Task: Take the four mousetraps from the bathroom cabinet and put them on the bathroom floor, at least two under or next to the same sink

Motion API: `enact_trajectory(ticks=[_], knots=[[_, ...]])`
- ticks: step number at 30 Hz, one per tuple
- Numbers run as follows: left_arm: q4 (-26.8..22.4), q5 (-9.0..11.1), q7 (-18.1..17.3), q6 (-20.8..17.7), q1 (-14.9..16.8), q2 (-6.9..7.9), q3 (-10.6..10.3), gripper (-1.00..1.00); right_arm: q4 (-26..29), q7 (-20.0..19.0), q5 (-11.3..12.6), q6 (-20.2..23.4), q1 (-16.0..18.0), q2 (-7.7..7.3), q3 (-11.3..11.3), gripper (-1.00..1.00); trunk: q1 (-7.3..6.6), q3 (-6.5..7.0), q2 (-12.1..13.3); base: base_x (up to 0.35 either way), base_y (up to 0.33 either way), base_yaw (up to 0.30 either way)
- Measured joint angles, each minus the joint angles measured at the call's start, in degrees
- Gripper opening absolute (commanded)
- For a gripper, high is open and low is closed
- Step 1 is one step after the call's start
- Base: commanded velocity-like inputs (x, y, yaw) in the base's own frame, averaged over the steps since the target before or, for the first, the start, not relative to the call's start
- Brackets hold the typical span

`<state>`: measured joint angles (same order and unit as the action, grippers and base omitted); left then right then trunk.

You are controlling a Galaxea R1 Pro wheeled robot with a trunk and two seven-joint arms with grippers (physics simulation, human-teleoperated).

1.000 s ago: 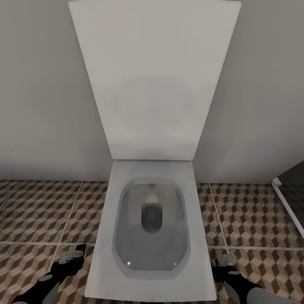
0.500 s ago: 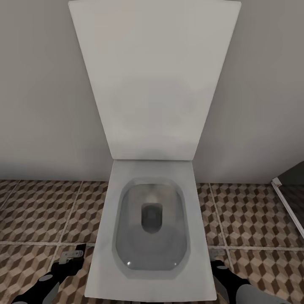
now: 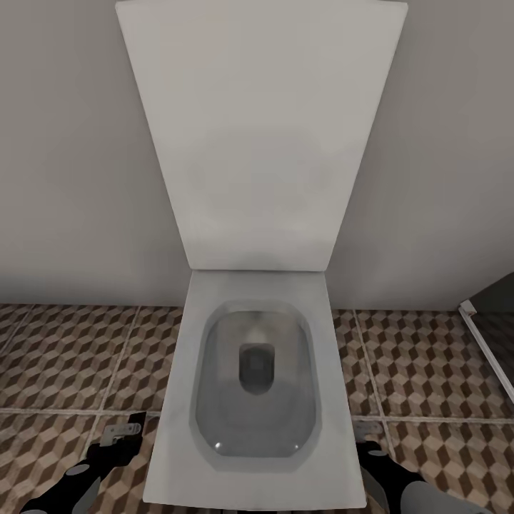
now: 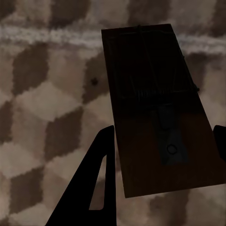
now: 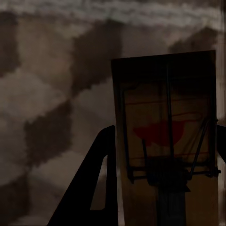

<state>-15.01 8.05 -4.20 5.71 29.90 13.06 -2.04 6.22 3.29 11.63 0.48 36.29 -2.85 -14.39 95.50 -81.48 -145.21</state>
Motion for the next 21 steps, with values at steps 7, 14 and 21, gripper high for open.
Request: enact_trajectory(ticks=[7, 14, 21], knots=[[0.0, 0.0, 0.0, 0.0, 0.0, 0.00, 0.0, -1.00, -0.2, 0.2, 0.2, -0.2, 0.0, -0.35, 0.2, -1.00, 0.00, 0.00, 0.0, 0.000, 0.000, 0.000], [0.0, 0.0, 0.0, 0.0, 0.0, 0.00, 0.0, -1.00, -0.3, 0.2, 0.2, -0.4, 0.0, -0.40, 0.3, -1.00, 0.00, 0.00, 0.0, 0.000, 0.000, 0.000], [0.0, 0.0, 0.0, 0.0, 0.0, 0.00, 0.0, -1.00, -0.3, 0.2, 0.3, -0.4, 0.0, -0.39, 0.3, -1.00, 0.00, 0.00, 0.0, 0.000, 0.000, 0.000]])
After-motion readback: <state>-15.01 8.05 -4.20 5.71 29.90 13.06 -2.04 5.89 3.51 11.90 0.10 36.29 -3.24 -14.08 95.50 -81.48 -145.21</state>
